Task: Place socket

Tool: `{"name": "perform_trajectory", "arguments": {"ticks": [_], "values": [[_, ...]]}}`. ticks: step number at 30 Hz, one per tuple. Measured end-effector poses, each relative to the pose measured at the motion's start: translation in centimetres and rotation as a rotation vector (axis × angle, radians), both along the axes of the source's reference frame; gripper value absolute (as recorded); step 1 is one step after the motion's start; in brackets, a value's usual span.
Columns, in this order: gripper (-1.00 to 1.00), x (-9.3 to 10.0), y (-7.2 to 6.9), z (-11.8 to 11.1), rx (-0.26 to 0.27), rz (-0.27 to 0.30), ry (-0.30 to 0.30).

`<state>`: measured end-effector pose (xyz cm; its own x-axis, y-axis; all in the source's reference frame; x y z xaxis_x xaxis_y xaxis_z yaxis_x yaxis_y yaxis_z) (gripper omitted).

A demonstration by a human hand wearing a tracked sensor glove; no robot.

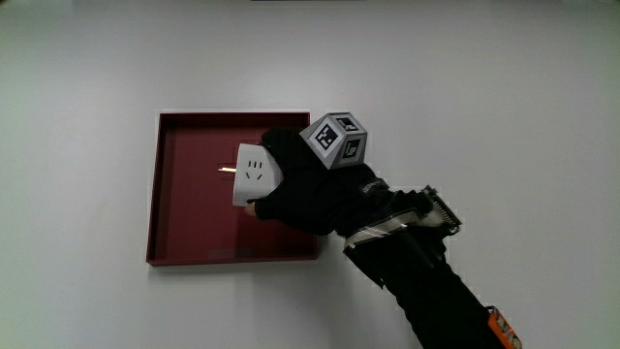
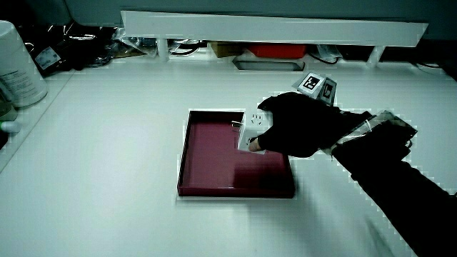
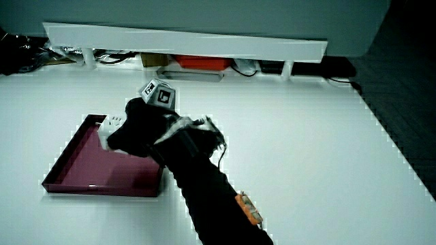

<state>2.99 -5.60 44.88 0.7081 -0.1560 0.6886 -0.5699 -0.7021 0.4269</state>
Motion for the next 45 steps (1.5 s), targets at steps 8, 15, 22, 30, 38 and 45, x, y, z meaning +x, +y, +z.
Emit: {"name": "perform_trajectory", "arguments": {"ticks": [8,15,22,30,38,45], "values": [[0.00,-1.5,1.0,3.6,-0.067,-0.003,0.050],[0.00,-1.6,1.6,6.3,-0.100,0.016,0.103],[0.00,-1.6,1.6,7.0,-0.137,0.005,0.120],[-0.15,-1.5,1.8,7.2,-0.149,0.007,0.124],[-0.55,-1.0,1.6,7.0,-0.185,-0.034,0.111],[-0.90,0.7,1.1,3.9,-0.137,-0.058,0.050]]}}
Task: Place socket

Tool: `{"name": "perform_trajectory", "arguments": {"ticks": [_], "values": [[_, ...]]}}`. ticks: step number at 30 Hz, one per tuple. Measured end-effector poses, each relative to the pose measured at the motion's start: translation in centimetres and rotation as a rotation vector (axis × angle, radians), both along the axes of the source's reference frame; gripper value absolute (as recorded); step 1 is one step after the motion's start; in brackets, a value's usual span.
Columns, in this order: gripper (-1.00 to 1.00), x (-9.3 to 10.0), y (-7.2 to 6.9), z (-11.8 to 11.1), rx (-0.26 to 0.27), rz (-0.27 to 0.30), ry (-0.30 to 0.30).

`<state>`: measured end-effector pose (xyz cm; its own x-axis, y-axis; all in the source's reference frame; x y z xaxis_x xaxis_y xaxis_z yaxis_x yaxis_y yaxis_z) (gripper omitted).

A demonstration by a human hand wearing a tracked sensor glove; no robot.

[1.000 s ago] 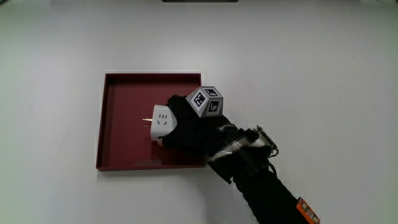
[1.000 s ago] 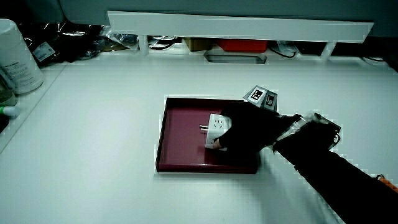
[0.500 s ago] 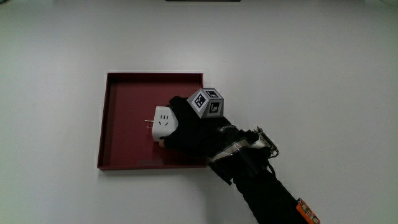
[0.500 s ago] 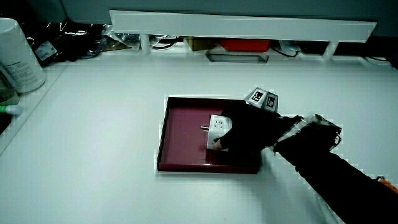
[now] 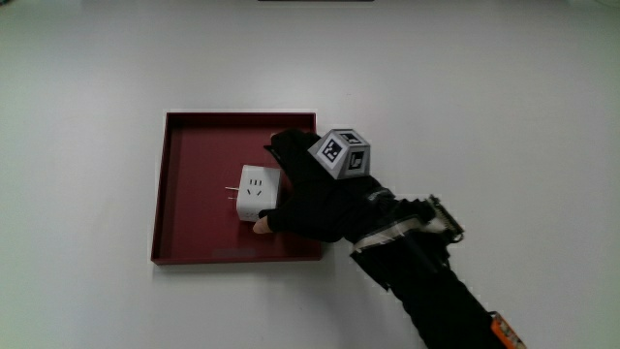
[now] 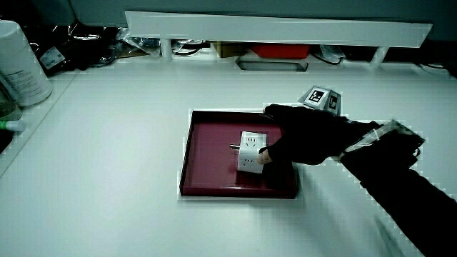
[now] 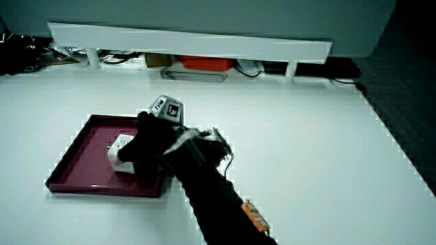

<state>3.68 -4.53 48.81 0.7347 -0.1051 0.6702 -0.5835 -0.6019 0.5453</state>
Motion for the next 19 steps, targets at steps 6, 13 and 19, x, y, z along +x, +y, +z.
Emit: {"name": "perform_trajectory", "arguments": {"ticks": [6,13,19], "values": [[-1.00,2.3,-0.9,-0.9,-0.031,-0.076,-0.099],[-1.00,5.7,-0.9,-5.5,-0.074,-0.043,-0.210],[-1.00,8.7,-1.0,-9.0,-0.043,0.001,-0.149]]}}
